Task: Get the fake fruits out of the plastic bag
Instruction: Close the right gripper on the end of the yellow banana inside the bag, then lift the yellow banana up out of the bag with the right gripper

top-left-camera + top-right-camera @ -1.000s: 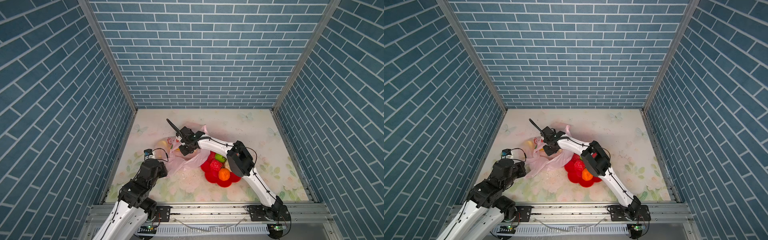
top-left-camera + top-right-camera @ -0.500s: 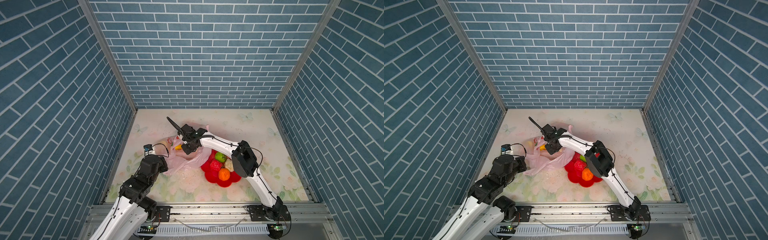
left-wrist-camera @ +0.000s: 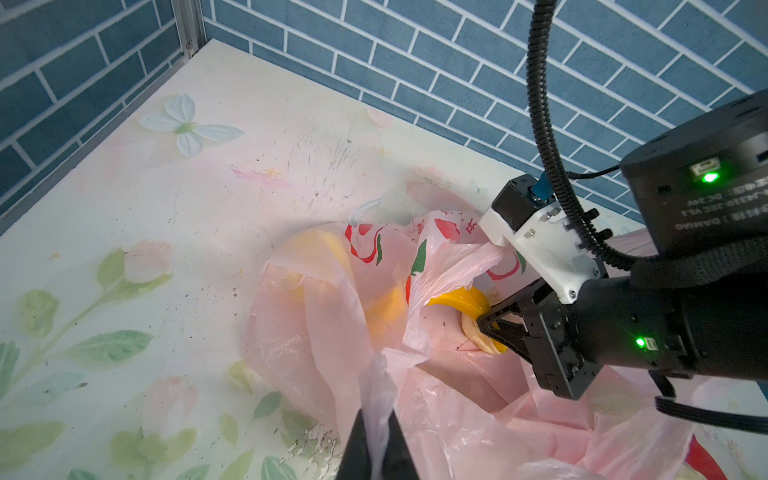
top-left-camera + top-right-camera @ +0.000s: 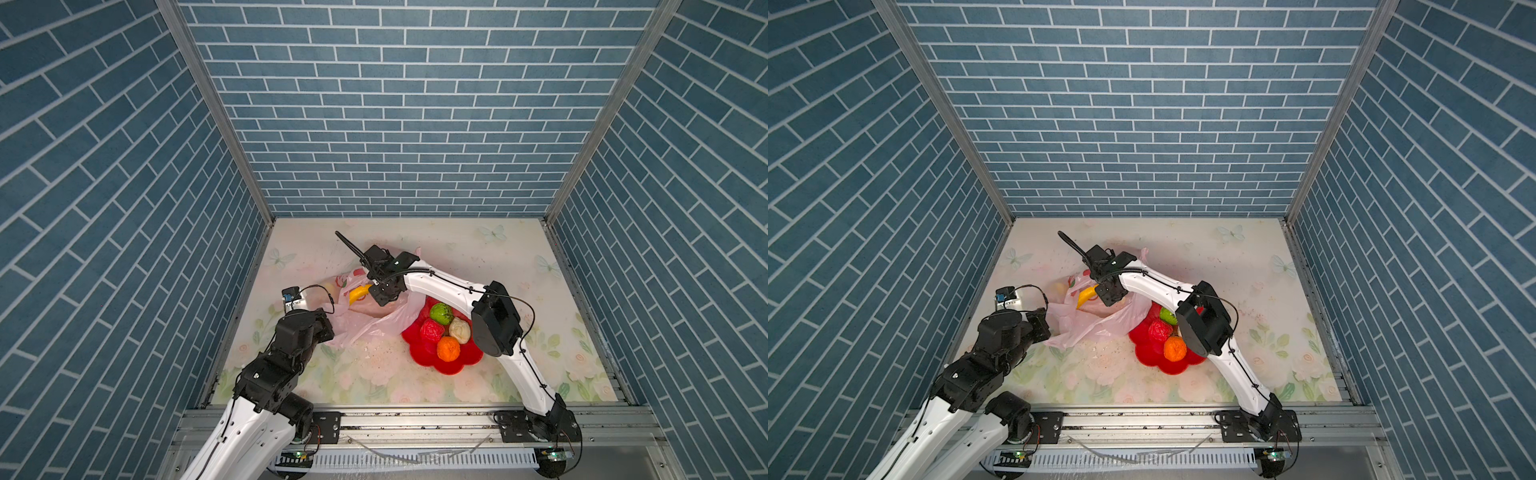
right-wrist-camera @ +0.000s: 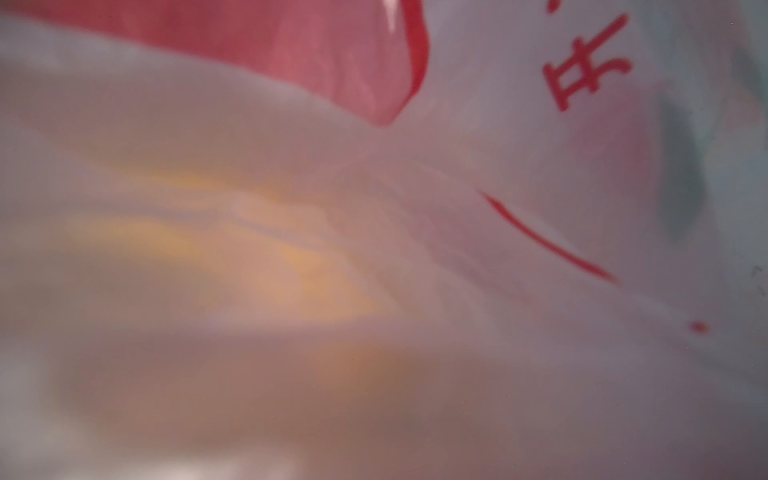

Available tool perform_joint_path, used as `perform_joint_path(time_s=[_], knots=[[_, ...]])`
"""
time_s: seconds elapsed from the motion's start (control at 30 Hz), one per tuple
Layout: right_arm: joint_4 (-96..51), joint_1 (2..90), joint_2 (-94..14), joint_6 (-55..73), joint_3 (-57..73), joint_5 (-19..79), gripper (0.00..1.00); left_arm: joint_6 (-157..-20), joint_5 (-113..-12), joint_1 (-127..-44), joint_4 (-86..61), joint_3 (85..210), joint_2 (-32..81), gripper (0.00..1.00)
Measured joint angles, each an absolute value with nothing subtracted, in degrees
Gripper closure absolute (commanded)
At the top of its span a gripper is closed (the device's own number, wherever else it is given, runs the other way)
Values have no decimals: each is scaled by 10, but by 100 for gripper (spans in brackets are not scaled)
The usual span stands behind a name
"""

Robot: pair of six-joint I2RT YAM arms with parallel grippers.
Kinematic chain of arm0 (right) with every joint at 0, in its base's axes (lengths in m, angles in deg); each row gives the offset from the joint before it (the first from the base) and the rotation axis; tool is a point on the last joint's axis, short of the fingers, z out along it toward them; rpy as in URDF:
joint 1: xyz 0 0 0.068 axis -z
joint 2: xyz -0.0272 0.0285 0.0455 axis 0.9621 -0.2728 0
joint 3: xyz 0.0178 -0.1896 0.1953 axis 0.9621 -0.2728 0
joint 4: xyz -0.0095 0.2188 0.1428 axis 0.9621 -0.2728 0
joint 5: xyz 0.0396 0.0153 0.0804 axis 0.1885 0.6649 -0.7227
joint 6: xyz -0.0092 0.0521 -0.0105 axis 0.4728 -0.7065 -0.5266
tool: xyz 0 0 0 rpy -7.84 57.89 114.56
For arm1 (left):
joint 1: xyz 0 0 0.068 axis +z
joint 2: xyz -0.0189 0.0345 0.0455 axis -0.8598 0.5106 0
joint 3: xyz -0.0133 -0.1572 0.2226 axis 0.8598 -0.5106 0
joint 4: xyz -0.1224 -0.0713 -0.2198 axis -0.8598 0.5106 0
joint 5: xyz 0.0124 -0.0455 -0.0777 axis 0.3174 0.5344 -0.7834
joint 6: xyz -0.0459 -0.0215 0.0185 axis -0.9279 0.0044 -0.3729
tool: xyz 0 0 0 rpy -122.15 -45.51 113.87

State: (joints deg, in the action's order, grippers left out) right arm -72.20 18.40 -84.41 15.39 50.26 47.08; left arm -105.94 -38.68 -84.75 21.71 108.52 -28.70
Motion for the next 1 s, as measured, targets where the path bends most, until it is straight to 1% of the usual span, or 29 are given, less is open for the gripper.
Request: perform_joint_path(time_s=[0.3, 0.57, 0.8, 1.0], knots=[[-727, 184, -809, 153, 469, 506, 97, -1052, -364, -847, 233, 1101, -311, 91], [-722, 184, -773, 153, 425, 513, 96, -1043, -346, -847, 248, 1108, -317, 91], [-709, 183, -719, 156, 396, 516, 96, -1038, -328, -847, 246, 1111, -296, 91], [-703, 183, -696, 168, 391, 521, 97, -1038, -324, -847, 231, 1111, -269, 91]])
